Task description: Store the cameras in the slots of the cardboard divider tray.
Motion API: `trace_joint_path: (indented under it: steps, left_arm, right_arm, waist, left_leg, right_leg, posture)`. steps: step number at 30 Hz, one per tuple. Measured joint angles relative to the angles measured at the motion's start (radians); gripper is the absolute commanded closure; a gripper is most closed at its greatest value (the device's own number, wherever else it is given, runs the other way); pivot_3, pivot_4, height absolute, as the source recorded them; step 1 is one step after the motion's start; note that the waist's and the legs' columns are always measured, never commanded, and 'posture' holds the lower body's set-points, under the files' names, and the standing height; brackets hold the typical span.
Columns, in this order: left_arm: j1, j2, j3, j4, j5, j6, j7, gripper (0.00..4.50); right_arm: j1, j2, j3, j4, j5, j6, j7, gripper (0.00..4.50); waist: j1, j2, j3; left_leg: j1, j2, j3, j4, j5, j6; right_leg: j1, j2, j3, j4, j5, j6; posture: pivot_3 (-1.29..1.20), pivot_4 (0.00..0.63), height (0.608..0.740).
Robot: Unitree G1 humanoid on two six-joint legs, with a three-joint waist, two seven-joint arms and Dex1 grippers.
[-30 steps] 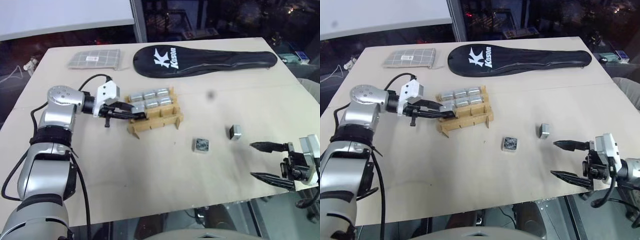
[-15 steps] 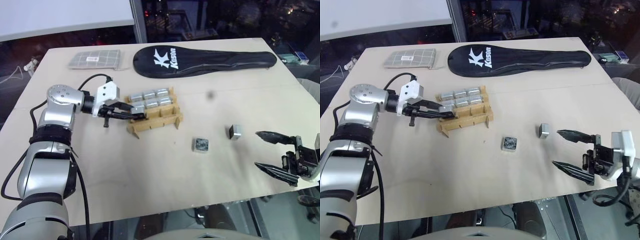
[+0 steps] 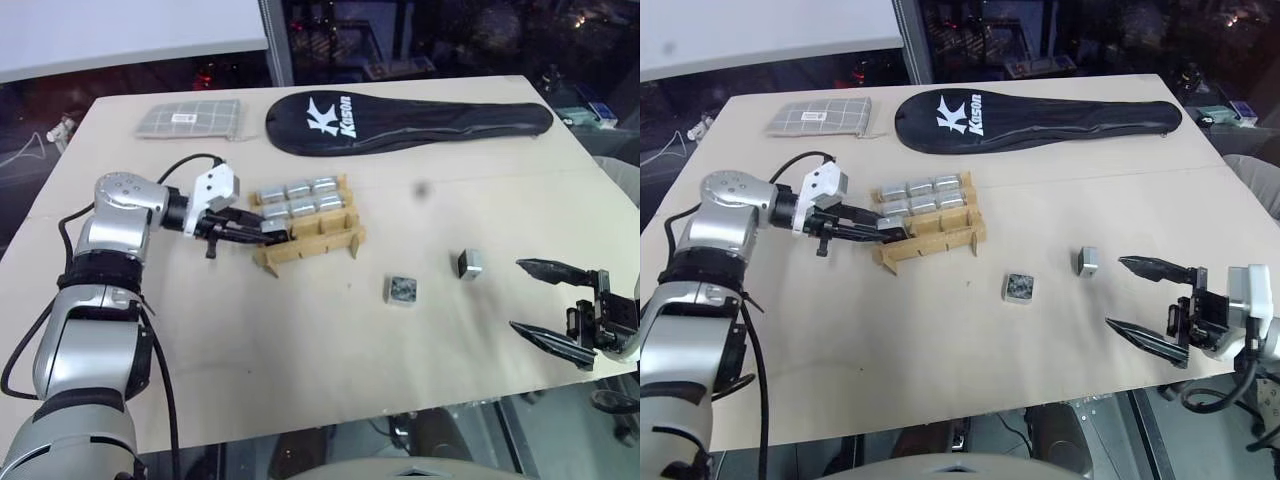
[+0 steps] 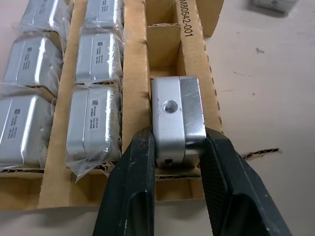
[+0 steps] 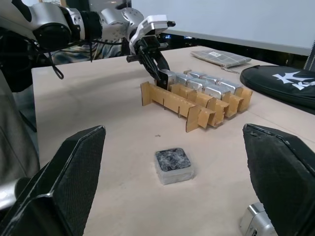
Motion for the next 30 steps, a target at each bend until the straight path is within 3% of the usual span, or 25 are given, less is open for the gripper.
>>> trace_joint_path:
  steps: [3, 5, 7, 8, 9, 12, 19, 25, 30]
  left_arm:
    - [0.006, 0.004, -0.006, -0.023, 0.001, 0.004, 0.000, 3.78]
    - [0.006, 0.004, -0.005, -0.024, 0.004, 0.001, 0.000, 2.74]
    - [0.008, 0.002, -0.009, -0.024, 0.006, -0.002, -0.009, 2.00]
    - [0.008, 0.000, -0.009, -0.024, 0.006, -0.003, -0.008, 1.86]
    - [0.008, -0.002, -0.008, -0.024, 0.006, -0.006, -0.001, 1.23]
    - [0.008, -0.005, -0.006, -0.023, 0.005, -0.017, 0.012, 0.10]
    - [0.010, 0.027, 0.057, -0.113, -0.118, 0.068, -0.018, 0.04]
    - [0.105, 0.139, 0.126, -0.339, -0.318, 0.242, -0.021, 0.04]
    - [0.195, 0.228, 0.141, -0.458, -0.418, 0.313, -0.021, 0.04]
  right_arm:
    - [0.000, 0.000, 0.000, 0.000, -0.003, -0.003, -0.001, 0.07]
    - [0.000, 0.000, 0.000, 0.000, -0.004, -0.004, -0.002, 0.00]
    - [0.000, 0.000, 0.000, 0.000, -0.006, -0.006, -0.001, 0.00]
    - [0.000, 0.000, 0.000, 0.000, -0.008, -0.006, -0.001, 0.00]
    - [0.000, 0.000, 0.000, 0.000, -0.010, -0.007, -0.001, 0.00]
    - [0.000, 0.000, 0.000, 0.000, -0.014, -0.009, -0.002, 0.00]
    - [-0.021, -0.006, 0.029, -0.007, -0.119, 0.037, -0.157, 0.00]
    - [0.033, 0.098, 0.154, -0.222, -0.287, 0.236, -0.573, 0.00]
    - [-0.007, 0.215, 0.220, -0.389, -0.389, 0.425, -0.904, 0.00]
  waist:
    - [0.001, 0.000, 0.000]
    - [0.001, 0.000, 0.000]
    - [0.001, 0.000, 0.000]
    - [0.002, 0.000, 0.000]
    - [0.002, 0.000, 0.000]
    - [0.002, 0.000, 0.000]
    - [0.001, 0.000, 0.000]
    - [0.000, 0.000, 0.000]
    - [0.000, -0.001, -0.001]
  left_leg:
    - [0.000, 0.000, 0.000, 0.000, 0.000, 0.000]
    - [0.000, 0.000, 0.000, 0.000, 0.000, 0.000]
    - [0.000, 0.000, 0.000, 0.000, 0.000, 0.000]
    - [0.000, 0.000, -0.001, 0.000, 0.000, 0.000]
    - [0.000, 0.000, -0.001, 0.001, 0.000, 0.000]
    - [-0.001, 0.000, -0.001, 0.002, 0.000, 0.000]
    - [-0.002, 0.000, -0.001, 0.005, 0.000, 0.000]
    - [-0.002, 0.001, -0.001, 0.005, 0.000, 0.000]
    - [-0.001, 0.001, 0.000, 0.006, 0.000, 0.000]
  right_leg:
    - [0.000, 0.000, 0.000, 0.000, 0.000, 0.000]
    - [0.000, 0.000, 0.000, 0.000, 0.000, 0.000]
    - [0.000, 0.000, 0.000, 0.000, 0.000, 0.000]
    - [0.000, 0.000, 0.000, 0.000, 0.000, 0.000]
    - [0.000, 0.000, 0.000, 0.000, 0.000, 0.000]
    - [0.000, 0.000, 0.000, 0.000, 0.000, 0.000]
    - [0.000, 0.000, -0.001, 0.001, 0.000, 0.000]
    - [0.000, 0.000, -0.001, 0.002, 0.000, 0.000]
    - [0.000, 0.000, 0.000, 0.002, -0.003, -0.003]
  posture:
    - [0.00, 0.150, 0.740]
    - [0.00, 0.150, 0.740]
    - [0.00, 0.150, 0.740]
    - [0.00, 0.150, 0.740]
    - [0.00, 0.150, 0.740]
    - [0.00, 0.150, 0.740]
    - [0.00, 0.150, 0.740]
    - [0.00, 0.150, 0.740]
    - [0.00, 0.150, 0.740]
